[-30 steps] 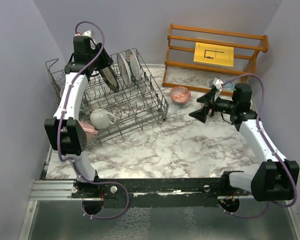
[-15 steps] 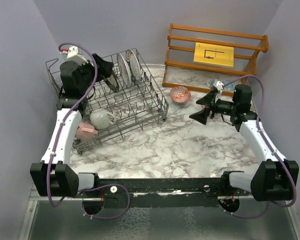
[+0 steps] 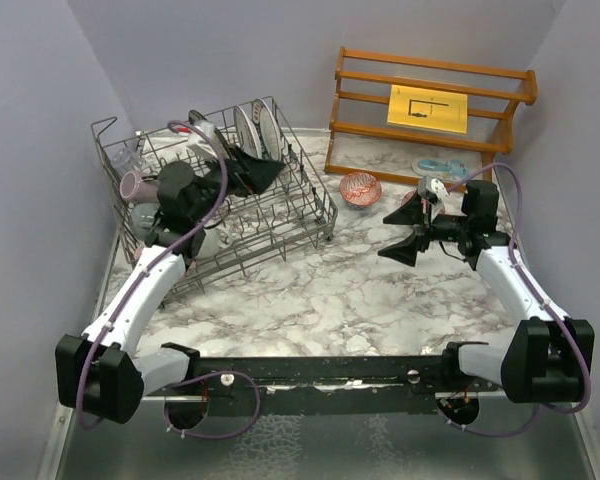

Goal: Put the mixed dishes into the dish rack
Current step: Insert the plate into the dish rack, then pick up the bowl from the center of the board.

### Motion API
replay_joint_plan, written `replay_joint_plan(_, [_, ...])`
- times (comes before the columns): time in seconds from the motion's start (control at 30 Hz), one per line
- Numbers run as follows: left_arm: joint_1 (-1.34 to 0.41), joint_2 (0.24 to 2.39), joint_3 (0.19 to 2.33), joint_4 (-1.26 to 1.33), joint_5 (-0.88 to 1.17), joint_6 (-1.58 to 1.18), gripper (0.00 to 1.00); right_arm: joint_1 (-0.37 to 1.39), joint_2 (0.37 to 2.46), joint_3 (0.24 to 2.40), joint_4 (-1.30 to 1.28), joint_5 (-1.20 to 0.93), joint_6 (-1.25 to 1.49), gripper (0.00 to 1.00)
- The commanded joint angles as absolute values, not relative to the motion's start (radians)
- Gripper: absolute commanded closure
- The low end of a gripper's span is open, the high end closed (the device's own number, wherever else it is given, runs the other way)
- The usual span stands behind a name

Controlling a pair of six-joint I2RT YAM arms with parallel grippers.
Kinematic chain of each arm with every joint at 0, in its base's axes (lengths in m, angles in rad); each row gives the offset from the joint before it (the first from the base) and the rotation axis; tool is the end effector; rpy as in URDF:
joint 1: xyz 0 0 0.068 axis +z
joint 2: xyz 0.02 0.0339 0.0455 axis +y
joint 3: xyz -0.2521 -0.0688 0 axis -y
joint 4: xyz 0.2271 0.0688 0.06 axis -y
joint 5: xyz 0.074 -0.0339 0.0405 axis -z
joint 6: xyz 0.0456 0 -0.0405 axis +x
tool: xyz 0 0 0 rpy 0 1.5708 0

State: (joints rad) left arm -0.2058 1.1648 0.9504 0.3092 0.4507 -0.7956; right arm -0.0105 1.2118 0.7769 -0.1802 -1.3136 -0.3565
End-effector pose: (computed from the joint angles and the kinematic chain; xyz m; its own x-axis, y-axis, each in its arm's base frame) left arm 0.2599 -0.0745 0.3663 -0.3697 -0.5796 -0.7262 0.4920 0.5408 -0.6822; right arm 0.2330 0.0417 0.2589 -0.2660 -0.0860 -0.9601 -0.9390 0.2482 0.2379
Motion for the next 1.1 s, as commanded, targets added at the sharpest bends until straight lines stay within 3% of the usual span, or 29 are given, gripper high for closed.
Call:
replay_joint_plan(0.0, [-0.387,1.09,0.922,0.391,0.385,-0.683,0.14,-0.032,1.208,0.78,-0.156,-1.365,-0.375,0.0])
replay_joint_plan(0.3, [-0.54,1.054,0.721,0.682,0.355,-0.763,0.14,-0.113,1.215,0.796,-0.118,-1.293,-0.301,0.0])
replay_joint_plan(1.07, [-0.612,1.013,0.616,0.688,0.314,-0.689,0.15,-0.147,1.345,0.981,-0.331,-0.972,-0.479,0.0])
